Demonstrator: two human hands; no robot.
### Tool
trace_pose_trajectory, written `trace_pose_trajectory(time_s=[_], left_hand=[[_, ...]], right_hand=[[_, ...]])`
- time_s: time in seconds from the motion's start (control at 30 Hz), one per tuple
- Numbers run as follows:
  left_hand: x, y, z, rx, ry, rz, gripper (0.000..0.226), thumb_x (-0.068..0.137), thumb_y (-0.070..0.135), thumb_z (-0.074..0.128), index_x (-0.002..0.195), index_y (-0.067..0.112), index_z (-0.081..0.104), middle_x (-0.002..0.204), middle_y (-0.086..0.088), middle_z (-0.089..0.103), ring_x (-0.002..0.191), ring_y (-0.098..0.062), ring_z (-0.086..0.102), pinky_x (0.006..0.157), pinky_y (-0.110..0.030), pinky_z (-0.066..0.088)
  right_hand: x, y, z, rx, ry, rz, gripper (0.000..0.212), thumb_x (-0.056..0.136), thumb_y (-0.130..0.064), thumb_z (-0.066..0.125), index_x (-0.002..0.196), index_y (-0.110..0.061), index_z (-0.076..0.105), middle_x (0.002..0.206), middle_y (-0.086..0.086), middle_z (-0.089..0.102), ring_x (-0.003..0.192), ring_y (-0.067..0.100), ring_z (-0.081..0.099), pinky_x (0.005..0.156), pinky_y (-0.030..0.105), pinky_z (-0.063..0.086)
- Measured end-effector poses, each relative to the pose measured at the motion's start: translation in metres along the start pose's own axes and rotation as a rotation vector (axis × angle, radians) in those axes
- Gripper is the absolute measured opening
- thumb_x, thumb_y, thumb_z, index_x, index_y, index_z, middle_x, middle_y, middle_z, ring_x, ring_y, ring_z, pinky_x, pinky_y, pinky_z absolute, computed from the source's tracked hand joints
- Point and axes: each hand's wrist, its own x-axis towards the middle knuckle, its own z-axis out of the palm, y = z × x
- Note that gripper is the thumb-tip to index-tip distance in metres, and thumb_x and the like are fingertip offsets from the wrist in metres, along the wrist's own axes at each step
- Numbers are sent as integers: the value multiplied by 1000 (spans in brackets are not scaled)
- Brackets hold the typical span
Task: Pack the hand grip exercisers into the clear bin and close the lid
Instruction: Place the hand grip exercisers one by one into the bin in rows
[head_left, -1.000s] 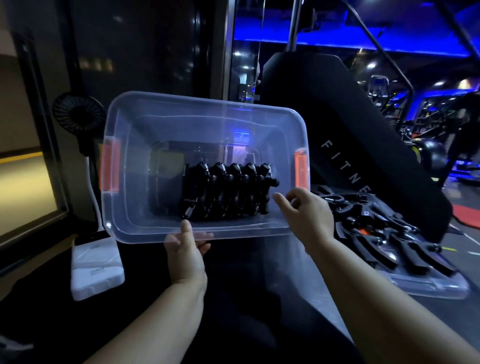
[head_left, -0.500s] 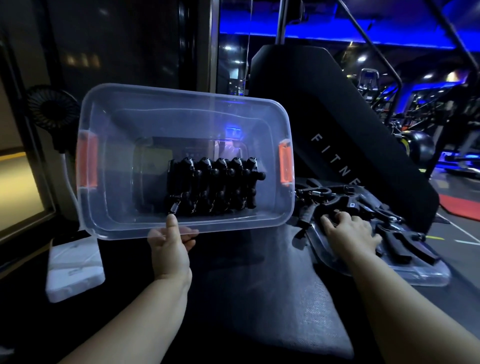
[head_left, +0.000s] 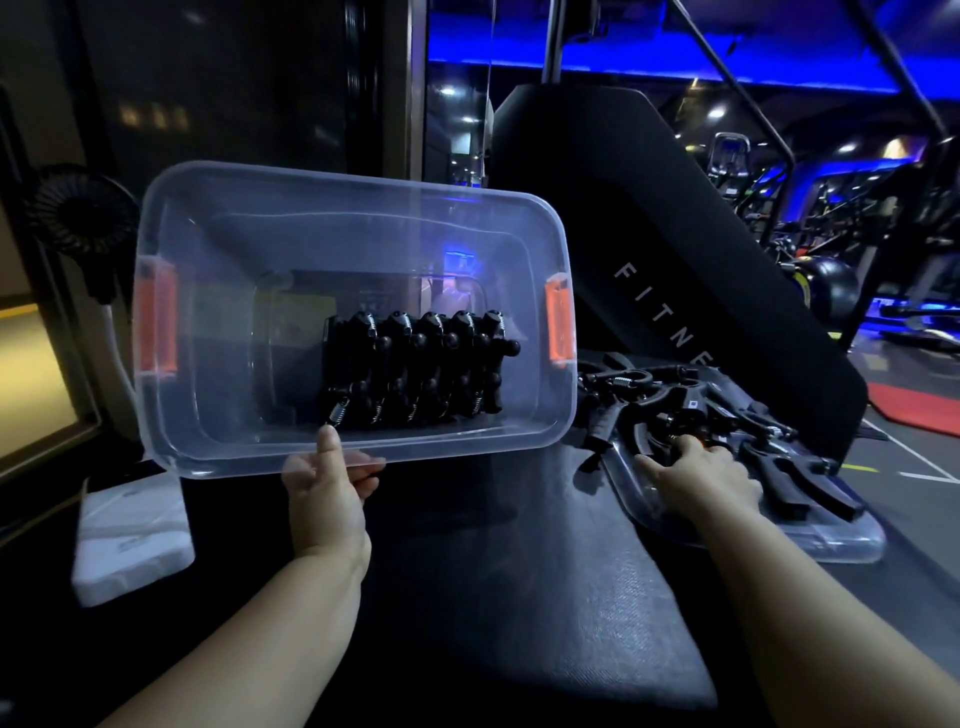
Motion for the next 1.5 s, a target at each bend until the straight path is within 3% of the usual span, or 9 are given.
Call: trace_pose_trajectory(time_s=[0.2, 0.37, 0.6, 0.77, 0.83, 0.93, 1.17, 1.4, 1.5], left_hand=[[1, -1, 0, -4, 3, 0, 30, 98, 44, 46, 94, 14, 46, 55, 8, 64, 56, -7, 66, 61, -25, 47], [0, -1, 0, -15, 3, 13, 23, 98, 45, 46, 88, 24, 44, 54, 8, 64, 54, -6, 65, 61, -25, 46], [0, 0, 1, -23, 0, 14, 24, 98, 44, 46, 88, 21, 45, 55, 6, 63, 53, -6, 65, 61, -25, 46], [-2, 0, 1, -33, -7, 21, 22, 98, 43, 46, 88, 24, 46, 52, 8, 63, 52, -5, 64, 62, -26, 46], [-3, 0, 1, -35, -14, 16, 22, 98, 43, 46, 88, 24, 46, 52, 8, 63, 52, -5, 64, 61, -26, 45], [-3, 1, 1, -40, -9, 16, 23, 98, 42, 47, 85, 23, 45, 54, 7, 63, 52, -6, 64, 60, -25, 45], [-2, 0, -1, -23, -8, 20, 24, 97, 45, 47, 86, 24, 44, 54, 7, 64, 53, -7, 65, 59, -26, 46], [-2, 0, -2, -9, -2, 14, 25, 97, 46, 47, 86, 24, 46, 54, 7, 64, 54, -7, 65, 59, -25, 46], [-2, 0, -1, -13, 1, 15, 26, 97, 45, 47, 84, 23, 46, 53, 6, 64, 53, -7, 65, 58, -25, 46]], right_hand=[[-11, 12, -8, 51, 5, 2, 67, 69, -66, 57, 126, -31, 48, 116, 3, 59, 110, 28, 54, 84, 42, 35], [-15, 18, -16, 172, -40, 0, 66, 62, -61, 60, 120, -33, 49, 88, -5, 63, 92, 23, 57, 85, 39, 40], [-22, 22, -25, 158, -76, -7, 102, 48, -98, 37, 125, -31, 46, 100, -7, 64, 102, 22, 57, 93, 45, 44], [-20, 23, -19, 120, 18, 75, 96, 61, -94, 37, 129, -27, 50, 129, 12, 48, 125, 33, 37, 98, 50, 36], [-15, 26, -17, 186, -54, 54, 87, 67, -90, 38, 129, -29, 50, 121, 9, 54, 118, 32, 45, 98, 48, 38], [-7, 32, -15, 315, -113, 19, 75, 69, -86, 42, 118, -30, 55, 100, 1, 63, 99, 27, 57, 94, 46, 44], [-8, 35, -14, 360, -83, -21, 72, 70, -74, 58, 123, -26, 55, 100, 0, 66, 96, 24, 60, 76, 35, 47], [-18, 31, -20, 468, -15, 20, 95, 61, -71, 71, 133, -18, 40, 81, -4, 56, 77, 21, 54, 54, 30, 37], [-20, 26, -22, 517, -41, 49, 94, 53, -68, 79, 120, -11, 48, 79, 2, 59, 71, 21, 56, 51, 29, 37]])
